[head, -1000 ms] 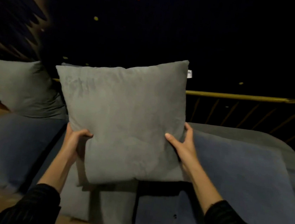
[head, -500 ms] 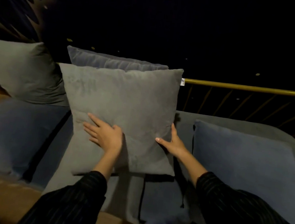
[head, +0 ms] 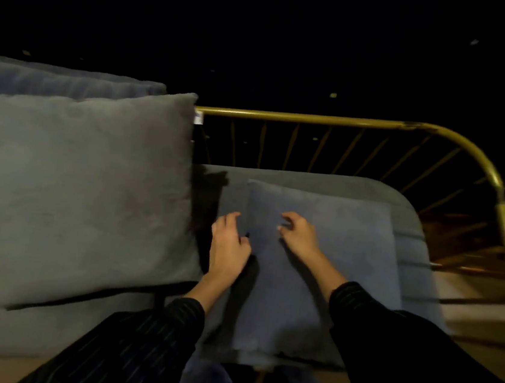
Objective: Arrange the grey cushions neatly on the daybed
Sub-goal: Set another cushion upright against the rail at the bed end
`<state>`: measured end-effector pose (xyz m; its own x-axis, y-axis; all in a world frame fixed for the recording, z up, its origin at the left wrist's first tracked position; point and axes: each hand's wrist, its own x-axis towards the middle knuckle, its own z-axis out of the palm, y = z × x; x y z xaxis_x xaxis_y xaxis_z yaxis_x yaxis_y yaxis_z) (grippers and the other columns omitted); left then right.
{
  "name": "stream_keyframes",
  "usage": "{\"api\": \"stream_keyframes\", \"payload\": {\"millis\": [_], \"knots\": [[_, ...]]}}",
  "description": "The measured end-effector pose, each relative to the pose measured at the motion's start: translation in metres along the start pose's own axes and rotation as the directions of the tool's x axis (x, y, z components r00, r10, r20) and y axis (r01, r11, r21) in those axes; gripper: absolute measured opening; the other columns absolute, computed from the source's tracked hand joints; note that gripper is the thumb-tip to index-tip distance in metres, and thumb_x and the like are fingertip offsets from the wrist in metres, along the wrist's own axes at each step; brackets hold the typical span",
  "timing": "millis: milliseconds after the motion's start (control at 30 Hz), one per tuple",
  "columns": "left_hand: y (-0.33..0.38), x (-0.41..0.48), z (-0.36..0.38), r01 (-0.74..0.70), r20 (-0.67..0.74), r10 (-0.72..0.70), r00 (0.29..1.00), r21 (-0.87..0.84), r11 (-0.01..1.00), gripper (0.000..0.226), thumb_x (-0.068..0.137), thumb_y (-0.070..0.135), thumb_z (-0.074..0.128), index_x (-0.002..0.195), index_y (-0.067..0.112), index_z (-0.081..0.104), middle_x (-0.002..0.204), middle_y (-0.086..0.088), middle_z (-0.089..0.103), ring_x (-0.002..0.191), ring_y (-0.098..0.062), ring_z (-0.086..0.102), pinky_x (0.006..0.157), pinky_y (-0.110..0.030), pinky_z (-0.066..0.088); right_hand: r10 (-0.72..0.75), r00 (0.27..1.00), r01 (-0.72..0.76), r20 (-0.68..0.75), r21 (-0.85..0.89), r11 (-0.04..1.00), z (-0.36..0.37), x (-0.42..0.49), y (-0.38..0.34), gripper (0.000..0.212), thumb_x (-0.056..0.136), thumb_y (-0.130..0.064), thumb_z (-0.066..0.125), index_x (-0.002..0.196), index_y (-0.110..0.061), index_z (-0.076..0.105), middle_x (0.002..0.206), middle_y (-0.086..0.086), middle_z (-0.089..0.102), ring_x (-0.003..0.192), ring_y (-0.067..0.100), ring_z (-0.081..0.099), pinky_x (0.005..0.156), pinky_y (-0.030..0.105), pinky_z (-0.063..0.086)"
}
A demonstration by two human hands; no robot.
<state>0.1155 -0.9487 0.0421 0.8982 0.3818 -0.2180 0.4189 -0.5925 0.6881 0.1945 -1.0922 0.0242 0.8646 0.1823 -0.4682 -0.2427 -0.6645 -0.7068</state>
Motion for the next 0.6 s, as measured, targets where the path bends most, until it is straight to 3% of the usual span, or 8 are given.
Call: {"api": "stream_keyframes", "payload": {"millis": [100,200,333,433,533,600], "knots": [[0.008,0.022,0.046,0.196,0.204,-0.189,0.960,-0.014,0.981,0.059,0.089,0.017,0.063,0.142,0.001,0.040,0.143,-0.025,0.044,0.136,-0.040,0.039,0.111,-0.039,0.032,0.168,0.976,-0.173,-0.138,-0.027,0.985,-0.065,0.006,0.080,0.056,0.086,-0.019,0.066,0.136,-0.002,0.048,0.137,0.022,0.053,0.129,0.035,0.050,0.108,0.043,0.040],[-0.002,0.044,0.088,0.436,0.307,-0.398,0.865,-0.065,0.898,0.078,0.084,0.033,0.071,0.145,0.000,0.037,0.147,-0.024,0.044,0.138,-0.038,0.042,0.114,-0.041,0.035,0.308,0.932,-0.328,-0.192,-0.085,0.941,-0.110,0.009,0.153,0.071,0.082,-0.032,0.071,0.140,-0.002,0.043,0.141,0.025,0.047,0.130,0.039,0.046,0.109,0.043,0.037],[-0.016,0.053,0.124,0.575,0.263,-0.518,0.814,-0.231,0.785,0.102,0.070,0.044,0.081,0.150,0.010,0.028,0.151,-0.017,0.041,0.138,-0.034,0.042,0.115,-0.044,0.035,0.394,0.908,-0.397,-0.145,0.004,0.918,-0.135,0.010,0.211,0.092,0.075,-0.040,0.076,0.147,-0.008,0.030,0.147,0.022,0.038,0.135,0.041,0.038,0.113,0.049,0.032],[-0.022,0.057,0.134,0.603,0.246,-0.551,0.798,-0.366,0.709,0.101,0.070,0.037,0.084,0.150,0.010,0.029,0.148,-0.011,0.045,0.134,-0.029,0.048,0.110,-0.037,0.039,0.434,0.896,-0.405,-0.088,0.236,0.883,-0.138,0.016,0.241,0.120,0.053,-0.066,0.075,0.150,-0.020,0.022,0.148,0.014,0.041,0.135,0.035,0.042,0.111,0.051,0.036],[-0.029,0.063,0.138,0.652,0.293,-0.589,0.753,-0.456,0.606,0.121,0.046,0.054,0.090,0.147,0.013,0.038,0.142,-0.008,0.054,0.124,-0.029,0.057,0.104,-0.043,0.046,0.477,0.879,-0.434,-0.006,0.405,0.805,-0.141,0.021,0.252,0.097,0.069,-0.056,0.074,0.146,-0.019,0.028,0.139,0.007,0.050,0.125,0.029,0.052,0.104,0.043,0.044],[-0.030,0.065,0.142,0.650,0.298,-0.594,0.747,-0.514,0.560,0.106,0.052,0.043,0.092,0.142,0.011,0.045,0.135,-0.009,0.060,0.118,-0.029,0.061,0.100,-0.044,0.050,0.492,0.871,-0.440,0.023,0.483,0.757,-0.140,0.025,0.257,0.087,0.072,-0.049,0.075,0.142,-0.015,0.036,0.134,0.009,0.055,0.118,0.028,0.057,0.097,0.040,0.047]]}}
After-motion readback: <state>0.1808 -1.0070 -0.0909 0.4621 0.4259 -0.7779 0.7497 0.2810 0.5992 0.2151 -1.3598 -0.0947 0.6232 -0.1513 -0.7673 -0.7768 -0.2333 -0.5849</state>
